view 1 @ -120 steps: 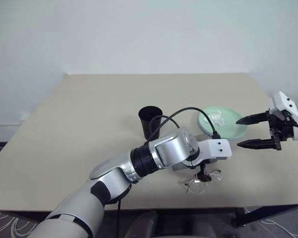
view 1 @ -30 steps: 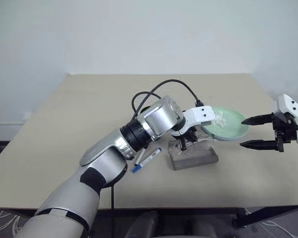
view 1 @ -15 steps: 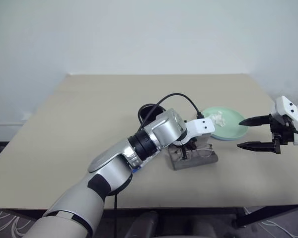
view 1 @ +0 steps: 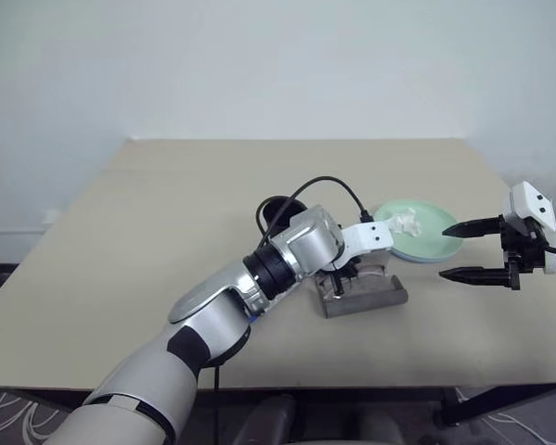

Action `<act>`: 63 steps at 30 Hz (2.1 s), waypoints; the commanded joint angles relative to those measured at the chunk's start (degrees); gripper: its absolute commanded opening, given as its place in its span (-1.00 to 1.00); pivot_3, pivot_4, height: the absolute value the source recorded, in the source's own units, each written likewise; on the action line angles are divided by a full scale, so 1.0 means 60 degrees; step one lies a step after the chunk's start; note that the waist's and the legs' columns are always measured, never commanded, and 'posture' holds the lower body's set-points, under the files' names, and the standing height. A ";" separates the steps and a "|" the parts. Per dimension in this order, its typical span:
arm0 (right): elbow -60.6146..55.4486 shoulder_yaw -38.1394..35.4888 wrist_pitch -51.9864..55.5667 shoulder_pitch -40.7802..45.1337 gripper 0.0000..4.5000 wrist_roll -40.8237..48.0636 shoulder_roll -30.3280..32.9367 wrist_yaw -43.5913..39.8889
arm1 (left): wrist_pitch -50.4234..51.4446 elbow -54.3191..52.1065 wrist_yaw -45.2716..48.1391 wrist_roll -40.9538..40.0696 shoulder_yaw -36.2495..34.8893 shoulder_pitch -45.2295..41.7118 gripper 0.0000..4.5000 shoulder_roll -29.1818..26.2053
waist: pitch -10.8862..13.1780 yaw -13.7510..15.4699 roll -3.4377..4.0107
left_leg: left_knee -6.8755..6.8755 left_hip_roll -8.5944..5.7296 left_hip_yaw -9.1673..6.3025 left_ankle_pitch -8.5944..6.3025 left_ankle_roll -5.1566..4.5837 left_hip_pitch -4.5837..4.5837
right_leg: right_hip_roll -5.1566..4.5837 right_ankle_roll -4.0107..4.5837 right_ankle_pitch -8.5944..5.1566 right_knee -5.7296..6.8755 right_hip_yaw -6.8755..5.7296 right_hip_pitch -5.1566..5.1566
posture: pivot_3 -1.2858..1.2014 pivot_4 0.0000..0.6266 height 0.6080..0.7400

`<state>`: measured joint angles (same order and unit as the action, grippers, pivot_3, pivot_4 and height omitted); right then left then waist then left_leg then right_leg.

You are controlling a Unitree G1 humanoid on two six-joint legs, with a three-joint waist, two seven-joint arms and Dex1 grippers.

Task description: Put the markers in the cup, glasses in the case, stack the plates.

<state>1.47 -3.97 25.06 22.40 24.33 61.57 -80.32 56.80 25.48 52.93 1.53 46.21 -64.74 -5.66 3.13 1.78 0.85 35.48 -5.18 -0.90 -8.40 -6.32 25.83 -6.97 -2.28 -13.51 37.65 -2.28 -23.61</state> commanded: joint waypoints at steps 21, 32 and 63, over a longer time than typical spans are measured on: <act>-0.0184 -0.0199 -0.0017 0.0137 1.00 0.0070 0.0022 0.0071 | 0.0250 -0.1413 0.0435 0.0091 -0.0327 -0.0173 0.18 -0.0314 | 0.0000 -0.0004 0.0000 | 0.0005 0.0000 -0.0002 -0.0005 -0.0008 0.0000 | 0.0000 -0.0002 -0.0001 -0.0001 -0.0002 0.0004 | 0.03 -1.00 0.73; -0.0077 -0.0181 0.0003 0.0172 1.00 0.0048 -0.0060 0.0208 | 0.0273 -0.0768 -0.0752 -0.0304 -0.3090 -0.1046 0.99 -0.0506 | 0.0003 -0.0006 -0.0003 | 0.0004 0.0000 -0.0002 -0.0005 -0.0007 0.0004 | 0.0002 -0.0003 0.0000 0.0000 -0.0004 -0.0011 | 0.03 -1.00 0.73; -0.0433 -0.0318 0.0179 0.0040 1.00 0.0254 -0.0237 0.0505 | -0.2535 -0.0278 -0.0614 0.1009 -0.1839 0.1047 -0.70 -0.0165 | 0.0005 0.0017 -0.0009 | 0.0032 -0.0006 -0.0003 -0.0023 -0.0036 -0.0013 | 0.0002 -0.0031 0.0004 -0.0016 -0.0010 0.0014 | 0.03 -1.00 0.73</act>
<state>0.33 -3.59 26.30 21.90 24.74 59.93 -77.54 41.65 26.69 48.46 6.43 35.00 -57.96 -6.15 3.16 1.89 0.80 35.67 -5.21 -0.92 -8.54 -6.53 25.75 -6.96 -2.46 -13.49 37.55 -2.34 -23.53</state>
